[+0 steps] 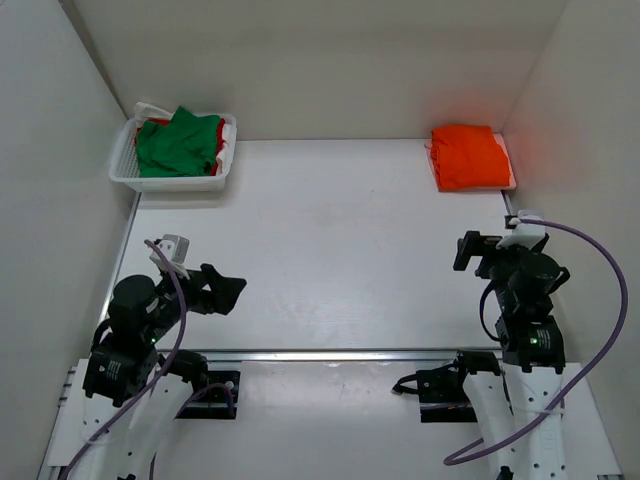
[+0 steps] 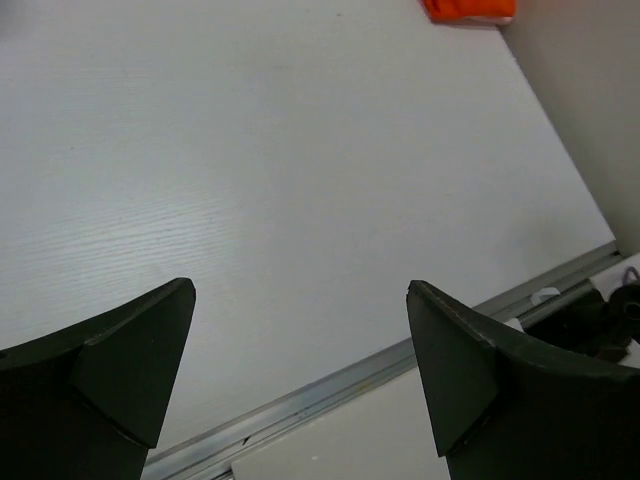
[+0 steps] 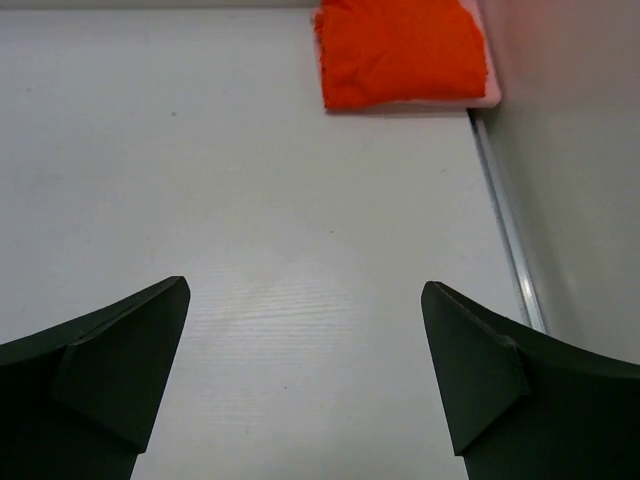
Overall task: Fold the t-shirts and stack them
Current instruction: Grab crumpled tshirt from bin with the left arm
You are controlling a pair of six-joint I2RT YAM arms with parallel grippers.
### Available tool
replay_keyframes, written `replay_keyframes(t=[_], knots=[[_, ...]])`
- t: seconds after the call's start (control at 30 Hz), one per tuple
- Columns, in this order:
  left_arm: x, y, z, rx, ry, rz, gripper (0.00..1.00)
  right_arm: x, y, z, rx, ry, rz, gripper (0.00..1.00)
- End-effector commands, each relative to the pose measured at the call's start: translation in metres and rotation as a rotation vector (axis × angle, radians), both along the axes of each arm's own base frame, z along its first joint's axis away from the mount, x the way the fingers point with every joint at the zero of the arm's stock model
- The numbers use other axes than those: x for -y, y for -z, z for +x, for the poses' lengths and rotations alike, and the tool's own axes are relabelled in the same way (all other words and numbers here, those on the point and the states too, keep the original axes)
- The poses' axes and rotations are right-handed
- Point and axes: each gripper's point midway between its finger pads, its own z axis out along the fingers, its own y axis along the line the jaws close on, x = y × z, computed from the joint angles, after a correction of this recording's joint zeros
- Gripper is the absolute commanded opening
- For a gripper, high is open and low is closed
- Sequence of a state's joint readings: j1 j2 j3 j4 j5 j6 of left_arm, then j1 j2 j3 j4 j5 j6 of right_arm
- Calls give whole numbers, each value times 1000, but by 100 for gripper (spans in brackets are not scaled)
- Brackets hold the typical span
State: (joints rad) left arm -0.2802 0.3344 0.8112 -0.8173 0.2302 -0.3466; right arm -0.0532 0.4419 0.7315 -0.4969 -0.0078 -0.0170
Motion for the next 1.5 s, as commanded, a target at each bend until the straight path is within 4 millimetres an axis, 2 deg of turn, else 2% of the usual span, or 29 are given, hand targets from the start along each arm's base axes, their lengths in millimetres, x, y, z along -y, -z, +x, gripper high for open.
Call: replay_keyframes(t=[0.0,0.07,0.2,0.33,0.43,0.5,0.57,0.63,0.7,0.73,0.8,0.83,0.87,0.9,0.93,0.97,1.0,1.03,1.07,1.1,1.13,1.17,1.2,1.23,1.3,1.33,1.37,1.4,1.47], knots=[[20,-47,-14,157,142,-73,99,-10,7,10,-103,-38,12,99],[19,-88,-17,301,115,-176,99,-12,1,15,-148,-39,-3,99],[16,-114,-8,336,98,-143,98,-33,4,32,-193,-122,113,100],[0,-126,-6,364,21,-73,99,-38,24,42,-265,-128,161,99],[-18,-124,16,333,-107,-50,99,-48,38,44,-294,-140,128,99],[-24,-119,42,305,-185,-53,99,-56,44,46,-301,-159,140,99],[-40,-121,69,309,-320,-43,99,-75,35,49,-277,-240,195,77],[-35,-126,94,335,-334,-35,99,-92,29,51,-276,-317,242,61],[-43,-128,134,336,-432,-40,99,-111,24,50,-284,-373,252,57],[-50,-141,145,381,-459,-56,98,-112,26,51,-300,-357,240,54],[-54,-135,186,318,-472,-58,95,-120,20,51,-295,-364,215,34],[-59,-136,207,279,-486,-42,98,-120,21,54,-306,-358,211,34],[-55,-160,214,304,-467,-44,99,-123,20,53,-312,-380,220,34],[-56,-134,238,211,-456,29,90,-119,19,55,-317,-379,220,32],[-54,-126,258,149,-451,68,83,-118,22,55,-335,-378,225,29],[-62,-126,277,111,-468,85,64,-116,22,58,-332,-373,224,21],[-60,-145,285,140,-462,82,45,-112,23,62,-327,-364,217,10],[-66,-123,302,81,-481,106,36,-106,22,65,-325,-346,221,8],[-71,-121,319,67,-489,106,34,-107,22,68,-327,-359,218,7],[-78,-136,327,93,-499,89,48,-103,23,72,-337,-352,235,4],[-86,-118,344,54,-505,85,70,-97,20,77,-326,-347,228,0],[-91,-114,361,57,-511,81,77,-100,22,78,-335,-359,234,0],[-108,-125,367,82,-547,80,90,-97,22,83,-331,-351,229,0],[-118,-107,382,52,-561,95,94,-97,19,87,-315,-348,223,0],[-133,-91,406,25,-590,120,86,-96,24,94,-328,-338,209,3],[-138,-84,412,15,-604,137,64,-98,19,97,-319,-340,203,4],[-145,-75,420,2,-629,152,57,-98,20,103,-324,-340,196,5],[-147,-68,427,3,-639,163,54,-99,21,106,-330,-338,195,6],[-155,-39,444,-26,-664,198,66,-102,18,114,-323,-342,197,7]])
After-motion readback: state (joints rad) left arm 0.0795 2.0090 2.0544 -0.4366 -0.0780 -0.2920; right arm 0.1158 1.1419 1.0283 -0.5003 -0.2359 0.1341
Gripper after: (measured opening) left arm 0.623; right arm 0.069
